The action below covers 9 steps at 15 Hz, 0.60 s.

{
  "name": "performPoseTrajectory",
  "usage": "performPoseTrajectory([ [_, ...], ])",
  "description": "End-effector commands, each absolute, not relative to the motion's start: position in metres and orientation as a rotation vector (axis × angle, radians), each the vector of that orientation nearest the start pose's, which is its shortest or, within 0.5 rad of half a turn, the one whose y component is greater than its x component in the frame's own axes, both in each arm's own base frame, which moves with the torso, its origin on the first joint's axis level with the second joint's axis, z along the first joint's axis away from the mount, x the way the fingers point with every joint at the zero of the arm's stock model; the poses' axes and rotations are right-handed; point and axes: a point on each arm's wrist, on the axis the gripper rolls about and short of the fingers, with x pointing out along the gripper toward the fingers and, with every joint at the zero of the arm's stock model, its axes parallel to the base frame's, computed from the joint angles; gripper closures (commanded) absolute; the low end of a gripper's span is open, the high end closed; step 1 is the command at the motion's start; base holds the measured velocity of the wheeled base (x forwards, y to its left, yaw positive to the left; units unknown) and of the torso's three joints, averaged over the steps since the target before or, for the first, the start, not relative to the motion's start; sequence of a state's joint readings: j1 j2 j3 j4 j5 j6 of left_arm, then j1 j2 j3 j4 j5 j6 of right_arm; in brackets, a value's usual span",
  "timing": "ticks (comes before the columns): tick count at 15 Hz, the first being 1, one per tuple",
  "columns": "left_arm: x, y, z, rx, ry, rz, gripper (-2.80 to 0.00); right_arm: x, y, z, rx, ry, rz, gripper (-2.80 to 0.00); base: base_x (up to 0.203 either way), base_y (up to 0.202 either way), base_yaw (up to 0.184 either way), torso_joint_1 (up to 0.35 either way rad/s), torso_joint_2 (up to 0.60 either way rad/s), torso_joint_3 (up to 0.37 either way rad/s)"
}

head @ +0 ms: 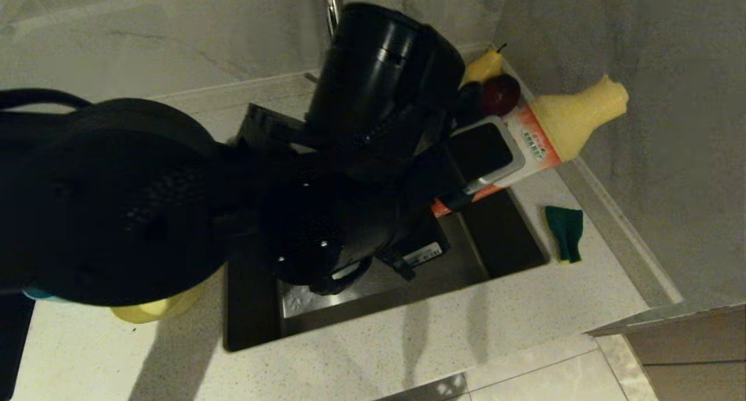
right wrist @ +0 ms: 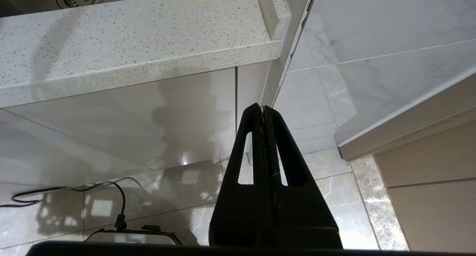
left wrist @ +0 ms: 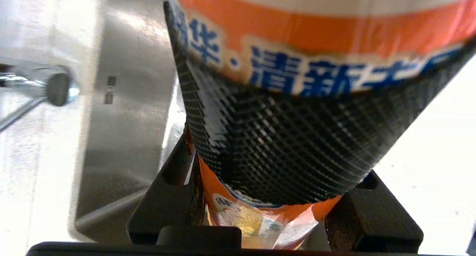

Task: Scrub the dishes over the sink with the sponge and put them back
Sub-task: Squeeze it onto the sponge

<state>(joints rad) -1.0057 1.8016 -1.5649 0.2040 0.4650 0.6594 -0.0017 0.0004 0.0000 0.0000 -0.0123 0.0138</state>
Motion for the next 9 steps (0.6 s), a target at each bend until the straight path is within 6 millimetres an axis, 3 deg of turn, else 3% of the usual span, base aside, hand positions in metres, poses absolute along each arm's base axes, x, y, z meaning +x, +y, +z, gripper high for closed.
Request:
performPoseTrajectory([
  [1, 0.205, -0.306, 0.257, 0.987, 0.195, -0.641, 0.0, -0.023, 0.0, 0.076, 0.014, 0.001, -0.014, 0.0, 0.0, 0.0, 0.0, 0.0, 0.0, 0.0],
  [9, 0.231, -0.349, 0.229, 1.18, 0.175, -0.571, 0.0, -0.023, 0.0, 0.076, 0.014, 0.001, -0.014, 0.0, 0.0, 0.0, 0.0, 0.0, 0.0, 0.0],
])
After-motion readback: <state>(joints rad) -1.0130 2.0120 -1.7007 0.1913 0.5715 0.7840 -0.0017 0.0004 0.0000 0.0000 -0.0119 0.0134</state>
